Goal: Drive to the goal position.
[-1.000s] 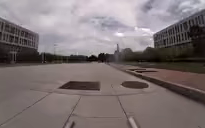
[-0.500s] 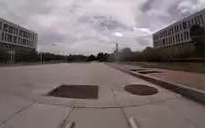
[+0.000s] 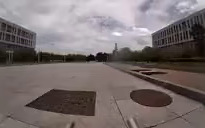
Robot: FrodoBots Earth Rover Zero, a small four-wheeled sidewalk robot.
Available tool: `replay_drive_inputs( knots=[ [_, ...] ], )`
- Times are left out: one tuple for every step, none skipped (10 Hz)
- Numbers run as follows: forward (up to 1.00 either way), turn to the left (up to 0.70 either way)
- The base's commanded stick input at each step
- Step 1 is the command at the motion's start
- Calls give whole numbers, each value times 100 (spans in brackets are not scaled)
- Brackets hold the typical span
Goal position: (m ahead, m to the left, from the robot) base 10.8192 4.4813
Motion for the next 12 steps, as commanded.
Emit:
replay_drive_inputs(
  knots=[
    [100, 0],
    [100, 0],
    [100, 0],
    [100, 0],
    [100, 0],
    [100, 0],
    [100, 0],
    [100, 0],
    [100, 0],
    [100, 0],
    [100, 0],
    [100, 0]
  ],
)
